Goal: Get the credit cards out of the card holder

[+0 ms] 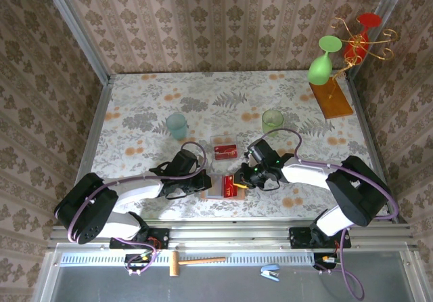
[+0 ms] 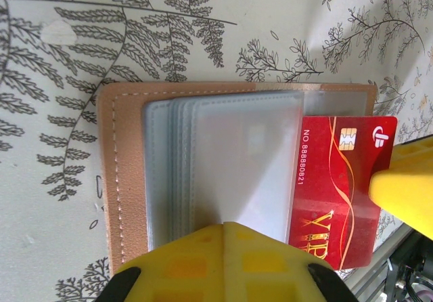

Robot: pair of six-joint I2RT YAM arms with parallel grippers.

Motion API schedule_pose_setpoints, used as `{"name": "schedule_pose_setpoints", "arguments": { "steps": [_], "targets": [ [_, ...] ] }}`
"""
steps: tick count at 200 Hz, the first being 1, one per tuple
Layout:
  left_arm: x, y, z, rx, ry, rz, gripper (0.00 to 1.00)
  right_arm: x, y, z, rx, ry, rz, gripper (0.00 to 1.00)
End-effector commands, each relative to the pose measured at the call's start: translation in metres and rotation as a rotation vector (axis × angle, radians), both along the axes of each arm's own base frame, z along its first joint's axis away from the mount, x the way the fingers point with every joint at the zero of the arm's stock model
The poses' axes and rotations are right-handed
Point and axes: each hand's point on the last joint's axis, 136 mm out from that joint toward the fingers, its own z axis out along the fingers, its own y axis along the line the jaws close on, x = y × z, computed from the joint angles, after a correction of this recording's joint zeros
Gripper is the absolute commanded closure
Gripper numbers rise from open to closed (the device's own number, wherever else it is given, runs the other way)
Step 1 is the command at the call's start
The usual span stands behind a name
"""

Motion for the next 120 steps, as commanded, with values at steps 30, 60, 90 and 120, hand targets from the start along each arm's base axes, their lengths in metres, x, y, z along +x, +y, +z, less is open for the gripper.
{"name": "schedule_pose_setpoints", "arguments": {
  "steps": [30,60,90,120],
  "targets": [
    [-0.0045,0.0082,-0.0135,0.045,0.02,0.003,0.93,-0.0042,0.0098,0.0228,0.035,0.002,0.011,0.85],
    [-0.0035,0.0076,-0.0118,0.042,0.015,0.004,0.93,-0.0057,0.0091,0.025,0.023,0.004,0.021,0.85],
    [-0.0038,0.0078,-0.0123,0.044,0.016,0.002,0.93,-0.0081,0.0095,0.0235,0.014,0.012,0.029,0.85],
    [-0.0037,0.0081,-0.0133,0.045,0.019,0.003,0.93,-0.0089,0.0108,0.0215,0.006,0.016,0.035,0.86]
  ]
}}
